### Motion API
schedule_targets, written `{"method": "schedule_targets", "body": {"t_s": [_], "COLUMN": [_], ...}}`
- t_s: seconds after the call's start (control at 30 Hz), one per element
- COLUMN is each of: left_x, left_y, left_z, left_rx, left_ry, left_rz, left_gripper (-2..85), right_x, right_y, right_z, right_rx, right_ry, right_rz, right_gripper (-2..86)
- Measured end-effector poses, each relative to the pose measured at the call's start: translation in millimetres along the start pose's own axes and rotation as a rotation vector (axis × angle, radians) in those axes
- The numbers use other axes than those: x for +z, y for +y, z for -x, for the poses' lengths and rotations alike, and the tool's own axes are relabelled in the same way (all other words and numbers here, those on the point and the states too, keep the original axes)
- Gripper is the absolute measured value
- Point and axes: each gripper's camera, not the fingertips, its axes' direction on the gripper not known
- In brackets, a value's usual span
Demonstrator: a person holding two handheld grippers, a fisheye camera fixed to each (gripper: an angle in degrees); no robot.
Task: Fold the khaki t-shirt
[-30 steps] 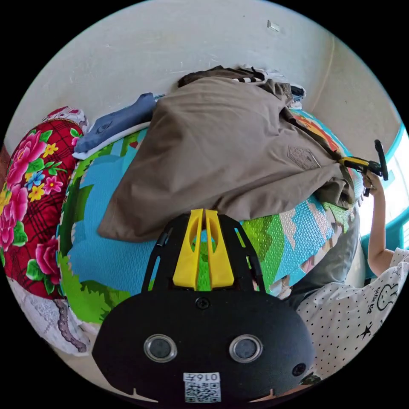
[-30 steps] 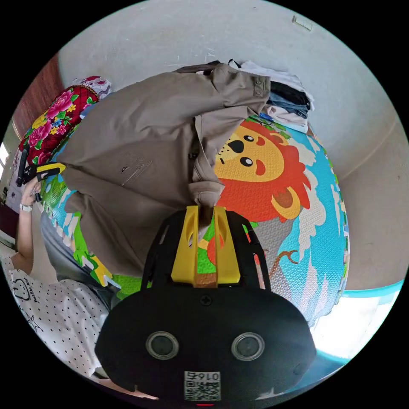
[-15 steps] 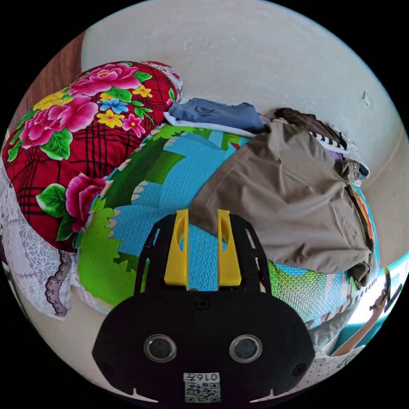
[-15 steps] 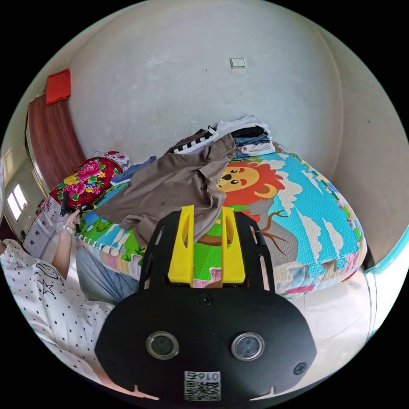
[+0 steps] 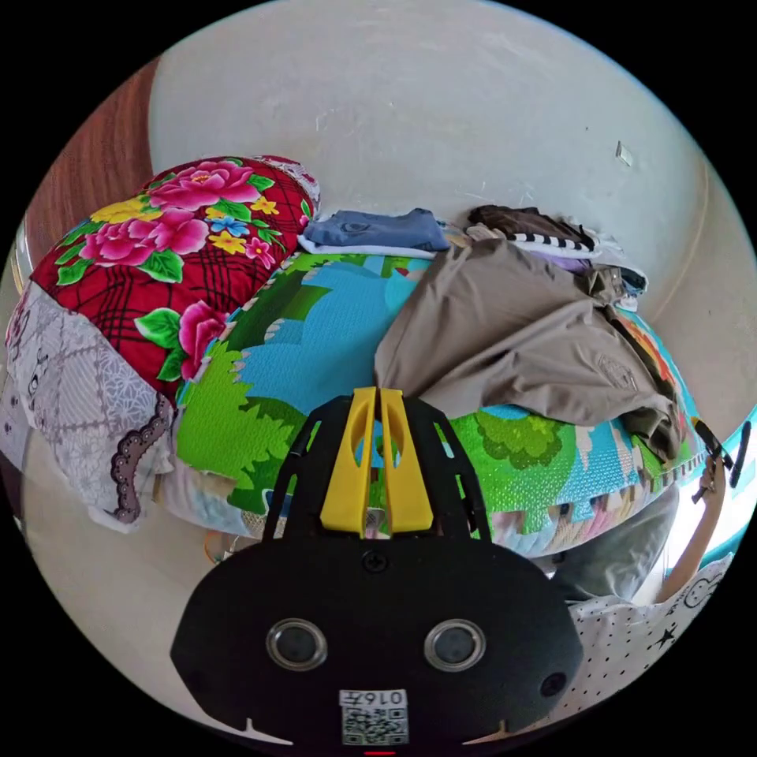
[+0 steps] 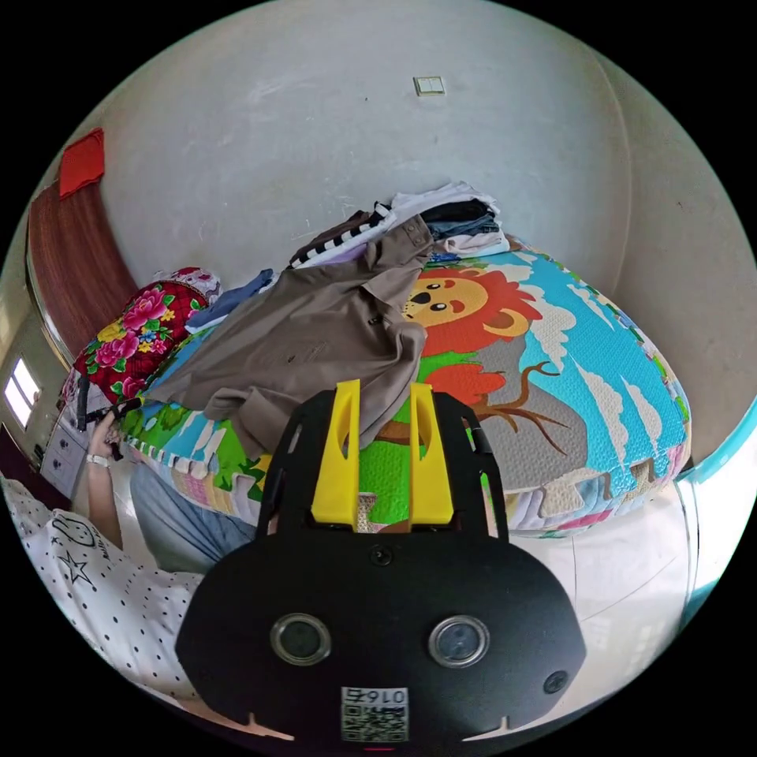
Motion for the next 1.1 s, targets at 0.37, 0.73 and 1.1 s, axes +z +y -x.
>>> {"method": "schedule_targets", "body": {"t_s": [0.37,0.73,1.1], "left_x": [-22.5,-40.1,-28.1], "left_y": [43.3,75.5,91.9], "left_z": [13.5,0.1,-82.6], "left_rx": [-0.014,0.213,0.675], "left_ry": [0.004,0.335,0.808], "left_rz": [-0.041,-0.029,0.049], "left_gripper": [-1.0,-1.0,-1.0], "right_x": [99.8,81.1,99.6], "right_y": [-64.6,-82.8,-162.3], "right_z": [64.5,56.7,300.3], "right_rx": [-0.088,0.119,-0.376], "right_ry": [0.153,0.350,-0.071], "right_rz": [0.190,0.105,-0.291], "right_gripper": [2.0,2.2,9.8]}}
